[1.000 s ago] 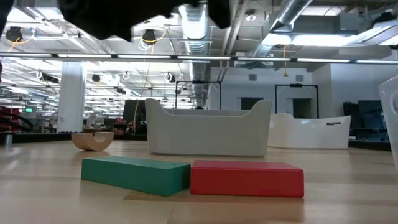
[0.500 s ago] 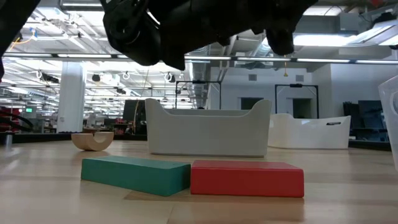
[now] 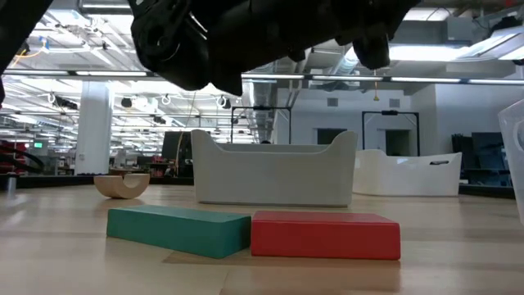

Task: Sort & place blocks by color
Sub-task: Put the left red block into the transparent bin, then put the top green block into the gray bin

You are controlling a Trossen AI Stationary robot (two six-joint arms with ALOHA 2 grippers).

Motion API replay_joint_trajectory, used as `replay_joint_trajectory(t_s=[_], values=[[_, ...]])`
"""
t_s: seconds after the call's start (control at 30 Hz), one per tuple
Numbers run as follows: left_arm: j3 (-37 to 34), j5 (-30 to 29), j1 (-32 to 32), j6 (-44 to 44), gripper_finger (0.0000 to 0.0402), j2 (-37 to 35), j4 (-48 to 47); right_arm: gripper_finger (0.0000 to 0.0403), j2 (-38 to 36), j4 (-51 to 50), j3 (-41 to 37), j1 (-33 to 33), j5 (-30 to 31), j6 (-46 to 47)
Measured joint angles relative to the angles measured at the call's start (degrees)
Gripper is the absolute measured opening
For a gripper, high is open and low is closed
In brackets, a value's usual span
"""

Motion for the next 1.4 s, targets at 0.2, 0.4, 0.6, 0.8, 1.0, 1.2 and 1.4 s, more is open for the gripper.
replay_joint_trajectory(t_s=[0.2, 0.4, 0.6, 0.8, 1.0, 1.2, 1.4], values=[[2.6, -1.9, -1.6, 2.6, 0.0095, 4.0, 5.8, 0.0118, 0.0, -0.3, 0.0, -0.7, -0.3, 0.2], [9.5, 0.2, -2.1, -2.4, 0.0095, 10.2, 3.4, 0.0118, 0.0, -1.8, 0.0, -0.7, -0.3, 1.4], [13.1, 0.1, -2.2, -3.0, 0.0095, 12.9, -1.2, 0.0118, 0.0, -1.8, 0.0, -0.1, -0.3, 1.5], [13.5, 0.1, -1.7, -3.0, 0.0095, 13.0, -7.0, 0.0118, 0.0, -1.8, 0.0, 0.3, -0.3, 1.4], [13.5, -0.8, -1.6, -5.2, 0.0163, 13.0, -7.0, 0.0118, 0.0, -1.8, 0.0, 0.1, -0.3, 1.5], [13.5, -1.9, -1.3, -7.2, 0.0282, 13.0, -6.9, 0.0118, 0.0, -1.8, 0.0, 0.1, -0.3, 1.5], [13.5, 1.6, 0.8, -9.0, 0.0316, 9.3, -7.9, 0.0118, 0.0, -1.8, 0.0, 0.1, -0.3, 1.4]])
